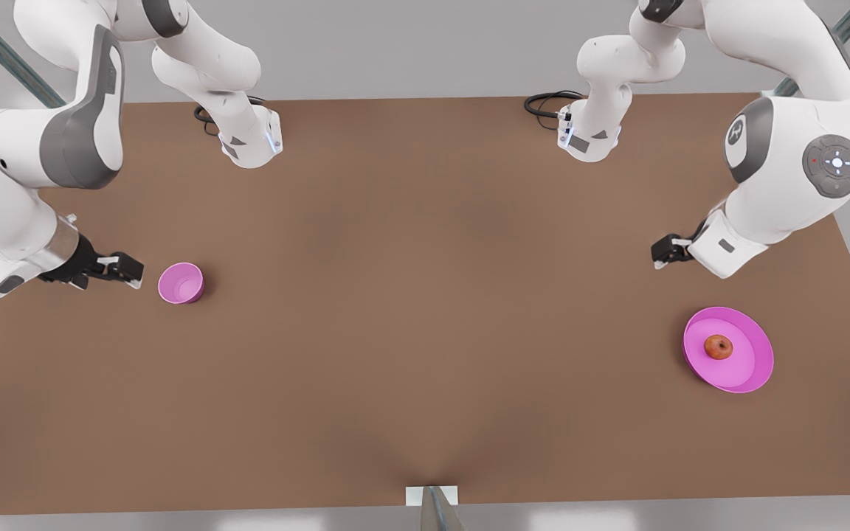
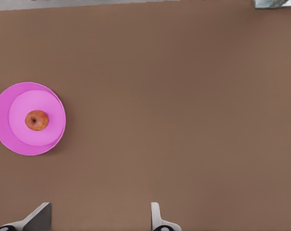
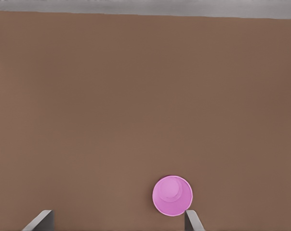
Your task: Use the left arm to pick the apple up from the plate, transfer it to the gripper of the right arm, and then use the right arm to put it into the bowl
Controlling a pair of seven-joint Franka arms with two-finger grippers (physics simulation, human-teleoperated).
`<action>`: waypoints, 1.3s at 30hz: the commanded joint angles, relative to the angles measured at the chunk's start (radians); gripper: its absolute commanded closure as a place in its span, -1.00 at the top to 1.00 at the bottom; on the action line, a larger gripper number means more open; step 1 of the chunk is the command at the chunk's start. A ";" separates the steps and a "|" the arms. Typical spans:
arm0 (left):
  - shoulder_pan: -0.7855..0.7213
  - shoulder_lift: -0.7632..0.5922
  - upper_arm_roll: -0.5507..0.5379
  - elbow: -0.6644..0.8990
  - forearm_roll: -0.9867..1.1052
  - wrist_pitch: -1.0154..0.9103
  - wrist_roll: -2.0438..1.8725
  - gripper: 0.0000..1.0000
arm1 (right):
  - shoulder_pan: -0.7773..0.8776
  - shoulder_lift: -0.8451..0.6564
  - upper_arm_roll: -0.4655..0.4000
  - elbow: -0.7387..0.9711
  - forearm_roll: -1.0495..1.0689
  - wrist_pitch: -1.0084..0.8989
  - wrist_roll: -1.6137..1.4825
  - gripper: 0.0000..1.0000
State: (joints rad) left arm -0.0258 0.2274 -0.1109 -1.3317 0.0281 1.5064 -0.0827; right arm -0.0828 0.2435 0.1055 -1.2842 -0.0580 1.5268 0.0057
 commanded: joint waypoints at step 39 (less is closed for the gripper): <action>0.122 0.509 0.370 -0.376 -0.415 1.011 0.744 1.00 | -0.002 -0.006 0.026 0.000 -0.002 0.007 0.019 1.00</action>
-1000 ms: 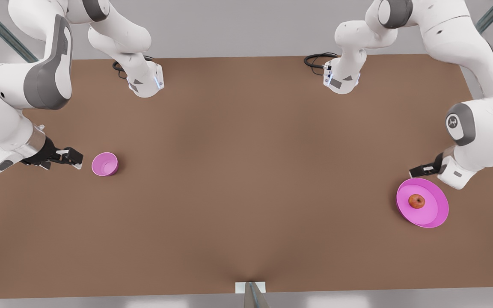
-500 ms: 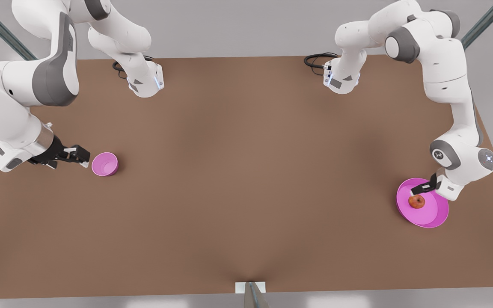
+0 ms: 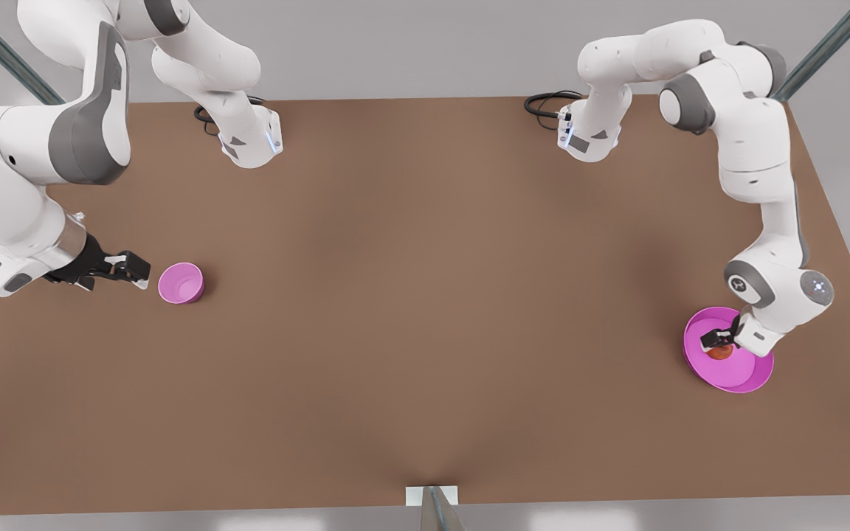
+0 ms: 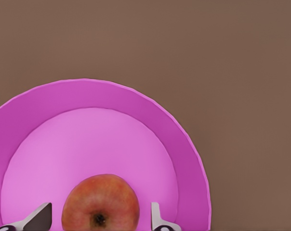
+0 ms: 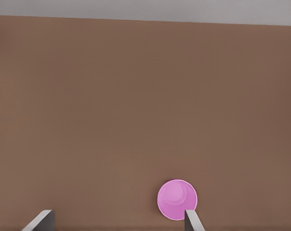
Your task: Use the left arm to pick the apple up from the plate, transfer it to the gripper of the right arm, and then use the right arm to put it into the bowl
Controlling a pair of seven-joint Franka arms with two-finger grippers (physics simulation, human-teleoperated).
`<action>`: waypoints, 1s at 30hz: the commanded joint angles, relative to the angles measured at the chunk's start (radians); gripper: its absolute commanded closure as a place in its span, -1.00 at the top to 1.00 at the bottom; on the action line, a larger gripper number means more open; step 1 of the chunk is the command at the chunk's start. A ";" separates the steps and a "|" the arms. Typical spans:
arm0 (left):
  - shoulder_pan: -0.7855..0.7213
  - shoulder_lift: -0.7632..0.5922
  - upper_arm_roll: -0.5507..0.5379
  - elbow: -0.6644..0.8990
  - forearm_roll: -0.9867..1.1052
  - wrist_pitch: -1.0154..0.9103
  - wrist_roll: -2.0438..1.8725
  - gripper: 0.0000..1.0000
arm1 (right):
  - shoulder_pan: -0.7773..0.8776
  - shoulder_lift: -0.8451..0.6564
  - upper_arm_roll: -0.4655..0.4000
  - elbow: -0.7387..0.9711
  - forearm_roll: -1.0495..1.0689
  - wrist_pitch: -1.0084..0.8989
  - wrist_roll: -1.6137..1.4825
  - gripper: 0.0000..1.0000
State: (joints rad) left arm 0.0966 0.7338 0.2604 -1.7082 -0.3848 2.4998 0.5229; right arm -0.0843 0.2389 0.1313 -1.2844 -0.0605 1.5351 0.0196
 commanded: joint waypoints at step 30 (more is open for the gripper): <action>-0.201 -0.129 -0.151 0.127 -0.002 -0.071 0.111 0.39 | -0.003 0.000 -0.002 0.000 0.004 -0.007 0.000 1.00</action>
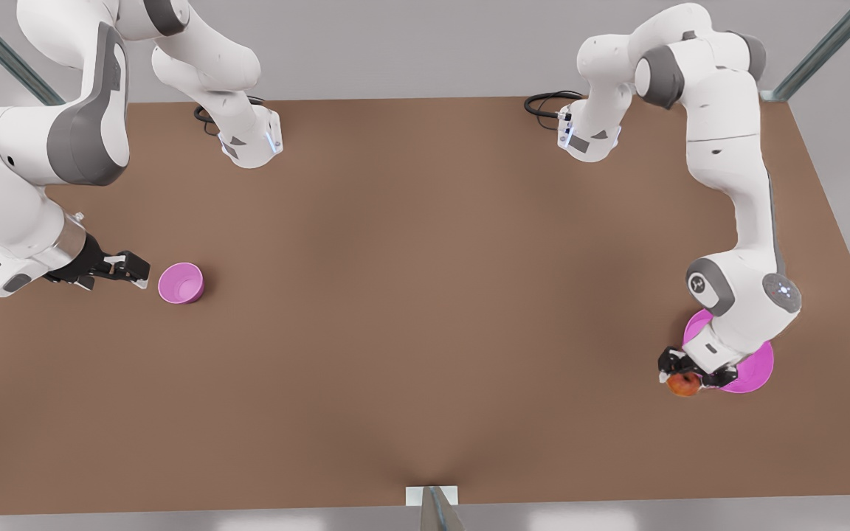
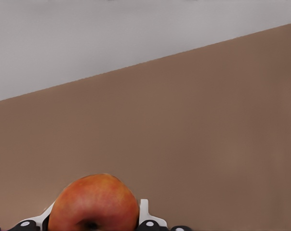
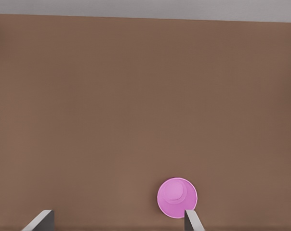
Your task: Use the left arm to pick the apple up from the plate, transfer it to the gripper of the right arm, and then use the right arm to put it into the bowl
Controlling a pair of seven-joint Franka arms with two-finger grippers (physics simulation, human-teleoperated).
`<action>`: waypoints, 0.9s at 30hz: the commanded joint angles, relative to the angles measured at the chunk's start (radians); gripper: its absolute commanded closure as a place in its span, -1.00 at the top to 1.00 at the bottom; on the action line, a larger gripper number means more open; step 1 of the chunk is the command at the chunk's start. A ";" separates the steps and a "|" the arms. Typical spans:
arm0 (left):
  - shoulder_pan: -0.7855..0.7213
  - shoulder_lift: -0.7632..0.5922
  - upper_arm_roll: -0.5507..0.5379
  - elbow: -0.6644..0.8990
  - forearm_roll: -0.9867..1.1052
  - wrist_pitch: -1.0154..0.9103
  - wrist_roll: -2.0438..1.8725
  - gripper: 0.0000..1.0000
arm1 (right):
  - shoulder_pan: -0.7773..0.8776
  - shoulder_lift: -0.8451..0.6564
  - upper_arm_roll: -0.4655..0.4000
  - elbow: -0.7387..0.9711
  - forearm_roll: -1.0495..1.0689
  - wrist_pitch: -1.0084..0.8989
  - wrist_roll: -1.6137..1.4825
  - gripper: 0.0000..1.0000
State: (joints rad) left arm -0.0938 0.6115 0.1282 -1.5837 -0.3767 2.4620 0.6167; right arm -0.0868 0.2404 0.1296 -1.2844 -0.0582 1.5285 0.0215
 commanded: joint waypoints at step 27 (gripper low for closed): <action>-0.142 0.648 -1.122 0.538 -0.208 0.256 0.833 0.41 | -0.067 0.389 0.028 -0.204 1.209 0.094 -0.497 1.00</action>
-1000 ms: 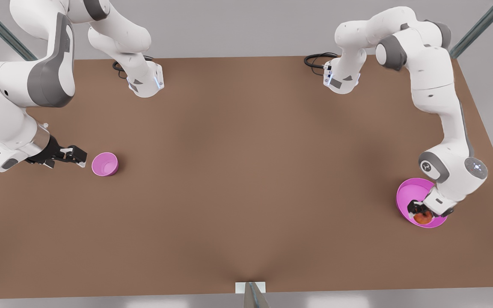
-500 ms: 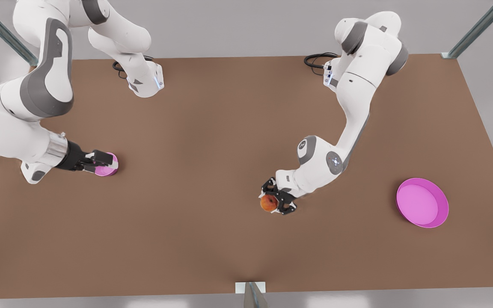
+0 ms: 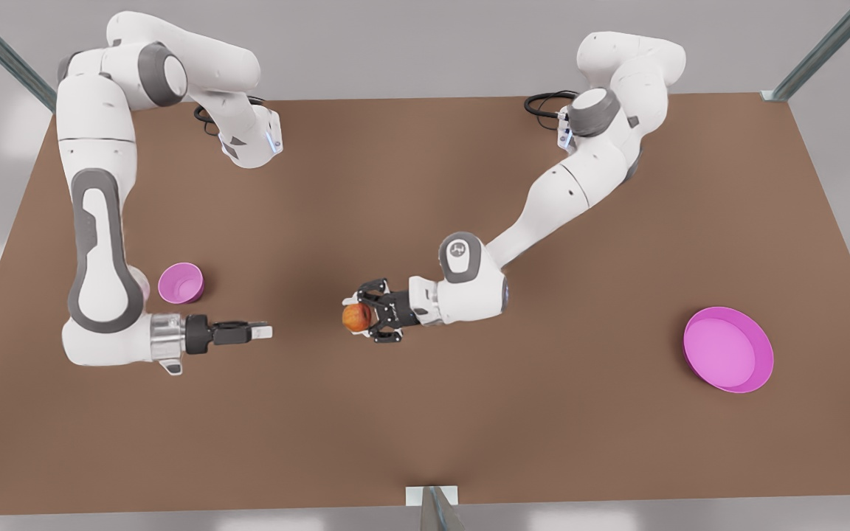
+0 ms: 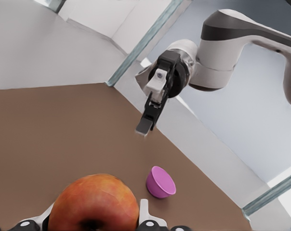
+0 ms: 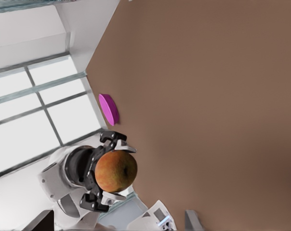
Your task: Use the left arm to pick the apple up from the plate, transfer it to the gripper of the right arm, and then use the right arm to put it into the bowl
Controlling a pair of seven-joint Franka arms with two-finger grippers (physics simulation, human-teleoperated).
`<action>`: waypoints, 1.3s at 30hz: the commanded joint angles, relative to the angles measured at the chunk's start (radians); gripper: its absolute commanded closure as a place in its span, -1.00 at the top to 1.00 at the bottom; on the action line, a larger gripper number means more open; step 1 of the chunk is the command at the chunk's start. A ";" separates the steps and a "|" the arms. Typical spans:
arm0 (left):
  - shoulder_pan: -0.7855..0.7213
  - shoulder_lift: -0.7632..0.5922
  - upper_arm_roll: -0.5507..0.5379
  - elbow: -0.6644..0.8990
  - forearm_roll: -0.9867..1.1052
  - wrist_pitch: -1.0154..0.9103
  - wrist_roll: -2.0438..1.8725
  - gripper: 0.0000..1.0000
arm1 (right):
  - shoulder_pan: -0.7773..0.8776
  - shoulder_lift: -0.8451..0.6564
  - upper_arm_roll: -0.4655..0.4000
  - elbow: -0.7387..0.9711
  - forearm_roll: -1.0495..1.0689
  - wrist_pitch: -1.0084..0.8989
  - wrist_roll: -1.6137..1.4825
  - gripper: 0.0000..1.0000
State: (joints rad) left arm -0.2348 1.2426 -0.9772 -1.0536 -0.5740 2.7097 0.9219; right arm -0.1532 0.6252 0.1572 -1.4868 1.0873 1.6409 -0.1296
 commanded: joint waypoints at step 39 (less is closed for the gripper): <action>-0.040 0.055 -0.029 0.110 -0.106 0.082 0.726 0.41 | 0.165 0.268 0.102 0.123 0.351 0.040 -0.548 1.00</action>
State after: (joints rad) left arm -0.2743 1.3000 -1.0059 -0.9439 -0.6781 2.7924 1.5578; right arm 0.0085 0.8934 0.2582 -1.3614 1.4304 1.6740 -0.5920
